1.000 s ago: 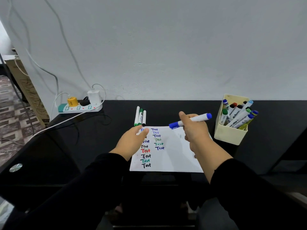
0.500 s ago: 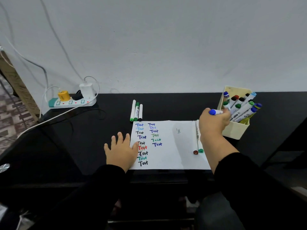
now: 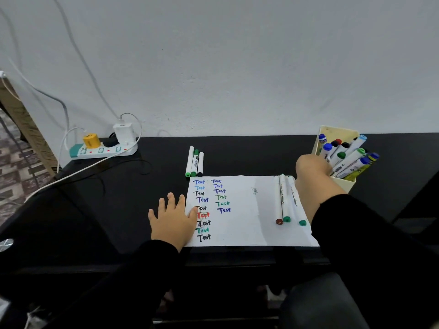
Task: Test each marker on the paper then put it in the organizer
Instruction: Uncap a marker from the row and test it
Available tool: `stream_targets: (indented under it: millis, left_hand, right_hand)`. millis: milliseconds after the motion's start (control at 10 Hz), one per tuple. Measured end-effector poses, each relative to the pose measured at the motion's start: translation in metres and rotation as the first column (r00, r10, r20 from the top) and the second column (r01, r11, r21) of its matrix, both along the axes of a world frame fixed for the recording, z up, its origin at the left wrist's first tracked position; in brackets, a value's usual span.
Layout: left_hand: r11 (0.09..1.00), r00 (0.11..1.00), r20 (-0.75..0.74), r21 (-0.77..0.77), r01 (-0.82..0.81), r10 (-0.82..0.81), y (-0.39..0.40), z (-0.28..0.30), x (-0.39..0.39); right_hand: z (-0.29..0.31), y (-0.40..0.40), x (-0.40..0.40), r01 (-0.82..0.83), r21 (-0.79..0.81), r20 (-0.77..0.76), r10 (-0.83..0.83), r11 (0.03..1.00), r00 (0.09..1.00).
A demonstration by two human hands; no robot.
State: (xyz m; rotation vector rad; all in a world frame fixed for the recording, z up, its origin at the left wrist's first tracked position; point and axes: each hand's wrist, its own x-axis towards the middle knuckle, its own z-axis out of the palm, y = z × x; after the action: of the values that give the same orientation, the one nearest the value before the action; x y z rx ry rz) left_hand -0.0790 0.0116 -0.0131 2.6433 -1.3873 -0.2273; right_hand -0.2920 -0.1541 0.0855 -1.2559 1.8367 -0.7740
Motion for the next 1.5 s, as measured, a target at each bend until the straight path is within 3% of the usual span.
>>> stream_targets:
  millis: [100,200,400,600,900,1100,1200,1300,1400,1500]
  left_hand:
    - [1.000,1.000,0.003,-0.006,0.000,0.000,0.000,0.000,0.000]
    - [1.000,1.000,0.000,-0.004,-0.002,0.002,0.000,0.000,0.000]
    - [1.000,1.000,-0.006,-0.002,-0.005,0.005,0.000,0.002,-0.001]
    - [1.000,1.000,-0.003,-0.011,-0.003,0.003,0.000,0.002,-0.001]
    - [1.000,1.000,-0.009,-0.018,0.002,-0.002,0.003,0.004,-0.002]
    - [1.000,1.000,-0.021,0.008,-0.007,0.007,0.000,0.006,-0.002]
    - [0.999,0.999,-0.026,0.030,-0.020,0.020,-0.004,0.006,-0.001]
    - [0.999,1.000,-0.014,0.043,-0.024,0.025,-0.005,0.005,0.000]
    - [0.998,0.999,-0.008,0.056,-0.035,0.035,-0.007,0.003,0.000]
    - [0.999,0.999,-0.005,0.034,-0.043,0.043,-0.007,0.002,-0.001]
  right_hand:
    - [0.009,0.004,-0.005,-0.072,0.066,-0.540,0.096,0.995,0.836]
    - [0.012,0.013,-0.013,-0.279,0.158,-0.851,0.274,0.947,0.448]
    - [0.015,0.024,-0.014,-0.339,0.234,-0.914,0.325,0.911,0.242]
    - [0.023,0.028,-0.010,-0.346,0.300,-0.889,0.392,0.889,0.237]
    - [0.024,0.052,0.008,-0.466,0.400,-0.847,0.513,0.789,0.142]
    - [0.018,0.055,0.034,-0.533,0.326,-0.828,0.508,0.781,0.238]
    - [0.007,0.052,0.051,-0.593,0.186,-0.792,0.477,0.784,0.382]
    - [-0.011,0.033,0.072,-0.518,0.003,-0.446,0.464,0.856,0.765]
    - [-0.025,0.020,0.094,-0.492,-0.034,-0.251,0.469,0.870,0.847]
    - [-0.035,0.004,0.117,-0.545,0.041,-0.239,0.537,0.838,0.809]
